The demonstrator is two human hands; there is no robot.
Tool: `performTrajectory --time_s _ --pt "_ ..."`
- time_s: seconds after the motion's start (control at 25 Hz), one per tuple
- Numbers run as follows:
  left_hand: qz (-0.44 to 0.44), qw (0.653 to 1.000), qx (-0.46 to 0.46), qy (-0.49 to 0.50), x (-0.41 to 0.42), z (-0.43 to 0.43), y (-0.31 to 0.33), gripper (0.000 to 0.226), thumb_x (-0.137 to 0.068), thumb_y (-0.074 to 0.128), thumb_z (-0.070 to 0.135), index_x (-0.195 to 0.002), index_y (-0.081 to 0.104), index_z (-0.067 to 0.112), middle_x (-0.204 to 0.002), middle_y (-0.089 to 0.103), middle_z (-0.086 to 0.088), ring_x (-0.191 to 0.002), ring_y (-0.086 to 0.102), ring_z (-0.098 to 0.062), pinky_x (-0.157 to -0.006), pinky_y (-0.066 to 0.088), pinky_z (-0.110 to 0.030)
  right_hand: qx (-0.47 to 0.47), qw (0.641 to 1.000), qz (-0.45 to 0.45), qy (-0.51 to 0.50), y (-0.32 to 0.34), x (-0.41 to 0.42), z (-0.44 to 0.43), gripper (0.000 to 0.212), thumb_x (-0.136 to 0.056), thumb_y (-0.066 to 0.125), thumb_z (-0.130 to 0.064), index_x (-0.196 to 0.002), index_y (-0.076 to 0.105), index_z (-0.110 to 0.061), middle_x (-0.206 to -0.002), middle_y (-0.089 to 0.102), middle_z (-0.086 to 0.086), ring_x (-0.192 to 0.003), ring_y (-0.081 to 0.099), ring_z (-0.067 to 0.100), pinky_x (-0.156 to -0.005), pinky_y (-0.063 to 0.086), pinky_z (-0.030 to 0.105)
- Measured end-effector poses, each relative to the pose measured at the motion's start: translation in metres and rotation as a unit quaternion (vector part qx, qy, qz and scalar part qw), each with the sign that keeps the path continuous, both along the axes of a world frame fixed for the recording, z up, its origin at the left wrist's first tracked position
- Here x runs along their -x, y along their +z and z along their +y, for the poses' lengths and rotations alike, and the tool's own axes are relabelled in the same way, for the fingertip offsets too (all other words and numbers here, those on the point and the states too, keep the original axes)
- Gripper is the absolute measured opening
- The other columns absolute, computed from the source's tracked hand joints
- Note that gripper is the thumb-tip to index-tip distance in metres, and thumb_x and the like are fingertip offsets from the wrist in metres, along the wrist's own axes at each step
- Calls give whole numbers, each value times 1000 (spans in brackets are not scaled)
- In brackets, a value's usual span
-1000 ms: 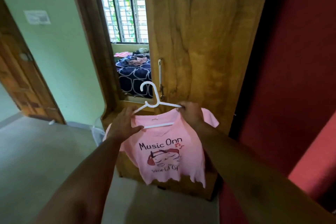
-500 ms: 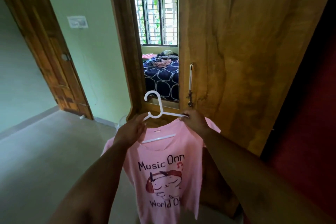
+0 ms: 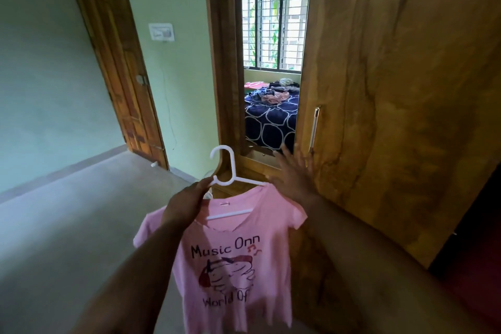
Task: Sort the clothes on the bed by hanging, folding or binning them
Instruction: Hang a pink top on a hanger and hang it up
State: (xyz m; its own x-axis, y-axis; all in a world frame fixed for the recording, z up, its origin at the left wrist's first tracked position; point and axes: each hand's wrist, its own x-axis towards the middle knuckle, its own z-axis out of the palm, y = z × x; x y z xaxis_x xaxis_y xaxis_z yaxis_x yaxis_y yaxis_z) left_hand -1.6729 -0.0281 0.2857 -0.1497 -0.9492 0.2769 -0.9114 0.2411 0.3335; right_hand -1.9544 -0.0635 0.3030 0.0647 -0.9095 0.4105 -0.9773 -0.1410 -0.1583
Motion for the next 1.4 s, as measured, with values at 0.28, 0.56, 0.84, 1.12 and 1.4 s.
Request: performTrajectory --time_s 0.28,0.56,0.84,1.12,1.4 --pt "-41 998 -6 49 -28 5 -17 46 -99 44 16 -144 38 26 -137 54 -8 -114 58 -30 -89 45 -36 135 969 -100 -180 31 24 -58 99 -77 70 -35 -151 6 -18 -158 13 14 -144 16 37 -116 13 51" --pt "-68 993 16 98 -39 8 -11 46 -99 44 15 -143 40 27 -132 58 -11 -106 61 -32 -83 47 -37 47 922 -356 -146 43 21 -84 93 -89 59 -13 -151 -10 -15 -160 4 12 -144 18 33 -114 30 45" --pt "-71 990 49 110 -34 14 -10 48 -96 47 9 -141 44 24 -127 62 -11 -101 63 -32 -79 50 -37 29 850 -513 -116 42 39 -89 76 -86 60 -14 -150 20 -22 -151 27 9 -135 35 32 -107 40 45" --pt "-22 994 25 103 -34 17 -21 42 -100 43 18 -141 42 28 -130 59 -8 -110 59 -30 -84 47 -37 -18 838 -535 -109 51 32 -65 68 -87 62 -16 -145 26 -21 -142 36 9 -125 46 30 -98 48 41" --pt "27 999 10 36 -60 12 -7 39 -101 39 25 -140 43 30 -137 56 -3 -119 57 -25 -98 45 -42 131 866 -442 -191 38 -7 -14 36 -98 48 -30 -128 49 -12 -122 58 12 -110 57 28 -96 46 36"
